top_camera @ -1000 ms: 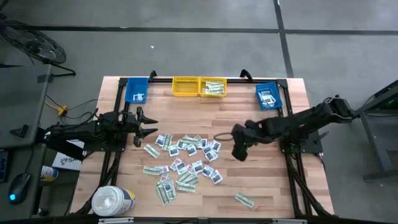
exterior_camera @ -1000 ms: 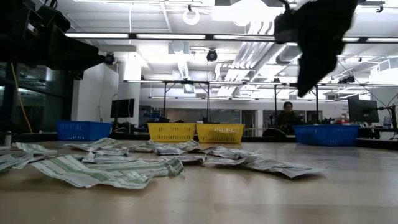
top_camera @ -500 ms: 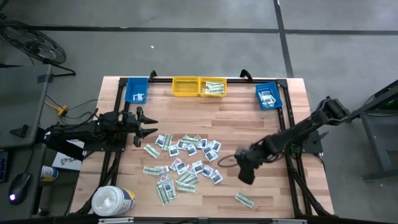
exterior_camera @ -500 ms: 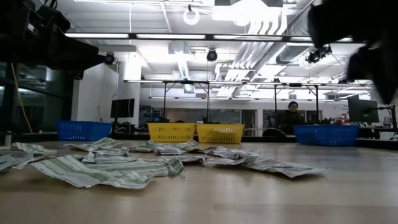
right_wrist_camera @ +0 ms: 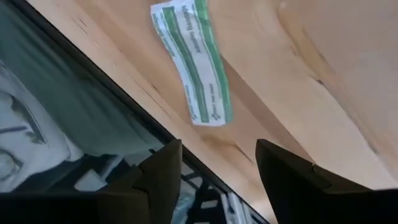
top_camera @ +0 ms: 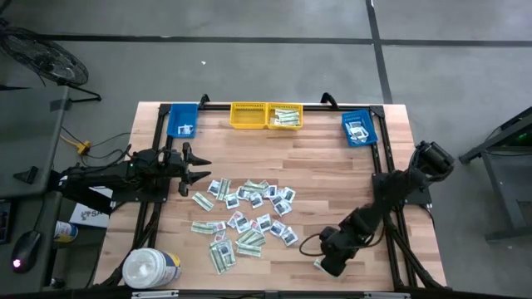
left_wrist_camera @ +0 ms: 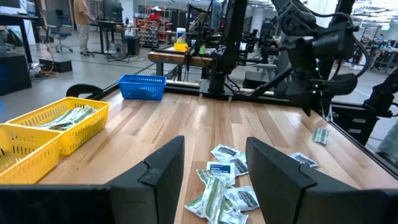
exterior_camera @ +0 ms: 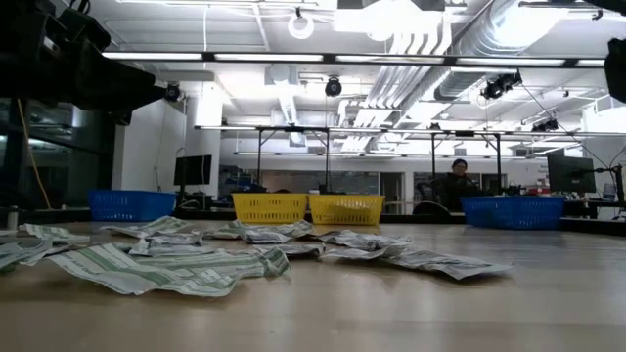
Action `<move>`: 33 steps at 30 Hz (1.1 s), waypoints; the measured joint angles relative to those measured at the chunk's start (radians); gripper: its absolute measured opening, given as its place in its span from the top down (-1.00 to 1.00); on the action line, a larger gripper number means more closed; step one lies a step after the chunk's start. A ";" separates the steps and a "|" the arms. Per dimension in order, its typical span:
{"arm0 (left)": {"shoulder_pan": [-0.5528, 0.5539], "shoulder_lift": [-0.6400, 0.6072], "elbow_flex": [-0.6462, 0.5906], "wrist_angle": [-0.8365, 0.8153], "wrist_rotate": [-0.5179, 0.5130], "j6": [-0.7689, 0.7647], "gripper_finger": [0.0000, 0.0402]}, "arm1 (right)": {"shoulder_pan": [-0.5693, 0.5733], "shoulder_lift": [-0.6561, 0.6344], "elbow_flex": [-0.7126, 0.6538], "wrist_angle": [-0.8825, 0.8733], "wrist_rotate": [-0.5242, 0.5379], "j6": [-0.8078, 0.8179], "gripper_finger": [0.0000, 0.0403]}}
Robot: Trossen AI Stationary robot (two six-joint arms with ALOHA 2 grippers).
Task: Pick & Place First Aid Supplies
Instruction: Put the green bandage pack into the right yellow bin
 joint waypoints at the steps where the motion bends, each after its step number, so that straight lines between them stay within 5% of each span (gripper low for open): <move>1: 0.000 0.000 0.000 0.000 0.000 0.000 0.14 | 0.007 0.006 0.000 0.011 0.007 0.020 0.01; 9: 0.000 0.000 0.000 0.000 0.000 0.000 0.14 | 0.085 0.050 0.000 0.081 0.081 0.189 0.01; 17: 0.000 0.000 0.000 0.000 0.000 0.000 0.14 | 0.200 0.052 0.000 0.130 0.392 0.444 0.02; 23: 0.000 0.000 0.000 0.000 0.000 0.000 0.14 | 0.251 0.051 0.004 0.133 0.356 0.533 0.07; 33: 0.000 0.000 0.000 0.000 0.000 0.000 0.14 | 0.278 0.082 0.004 0.152 0.464 0.561 0.17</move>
